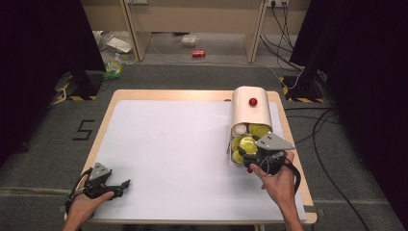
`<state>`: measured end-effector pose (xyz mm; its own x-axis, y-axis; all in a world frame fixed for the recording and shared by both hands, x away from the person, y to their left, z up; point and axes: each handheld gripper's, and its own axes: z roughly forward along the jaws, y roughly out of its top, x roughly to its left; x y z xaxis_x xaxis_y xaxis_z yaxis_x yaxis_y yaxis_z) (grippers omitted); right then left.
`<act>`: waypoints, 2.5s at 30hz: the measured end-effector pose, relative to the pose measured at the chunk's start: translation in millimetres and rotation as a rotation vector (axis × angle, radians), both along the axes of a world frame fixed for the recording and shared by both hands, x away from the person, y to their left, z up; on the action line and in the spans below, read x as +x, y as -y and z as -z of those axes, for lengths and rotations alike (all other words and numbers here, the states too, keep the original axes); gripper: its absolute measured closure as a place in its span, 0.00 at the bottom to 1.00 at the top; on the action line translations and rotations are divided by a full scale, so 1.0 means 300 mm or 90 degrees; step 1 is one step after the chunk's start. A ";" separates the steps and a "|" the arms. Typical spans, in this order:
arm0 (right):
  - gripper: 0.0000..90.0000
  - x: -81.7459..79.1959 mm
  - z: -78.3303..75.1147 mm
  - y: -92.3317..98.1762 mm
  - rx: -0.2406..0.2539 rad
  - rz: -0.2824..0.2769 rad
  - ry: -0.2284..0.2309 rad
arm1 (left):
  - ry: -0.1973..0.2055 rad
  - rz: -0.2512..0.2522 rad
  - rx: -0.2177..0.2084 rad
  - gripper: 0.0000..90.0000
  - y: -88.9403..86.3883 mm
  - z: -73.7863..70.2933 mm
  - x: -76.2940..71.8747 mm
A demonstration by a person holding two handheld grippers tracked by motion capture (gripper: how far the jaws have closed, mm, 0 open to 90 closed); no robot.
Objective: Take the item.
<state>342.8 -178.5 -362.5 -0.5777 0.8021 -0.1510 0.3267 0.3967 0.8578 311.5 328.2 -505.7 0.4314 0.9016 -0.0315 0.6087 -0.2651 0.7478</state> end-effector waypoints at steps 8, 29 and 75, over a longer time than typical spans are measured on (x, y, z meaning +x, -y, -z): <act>0.43 -0.016 -0.025 0.000 0.018 -0.007 0.006 | 0.000 -0.001 -0.002 0.15 0.000 0.000 0.001; 0.43 -0.066 -0.060 -0.097 0.033 -0.078 0.015 | 0.000 -0.001 -0.002 0.15 0.000 0.000 0.001; 0.43 -0.026 0.194 -0.565 -0.021 -0.184 -0.055 | 0.000 0.000 -0.001 0.15 0.000 0.000 0.000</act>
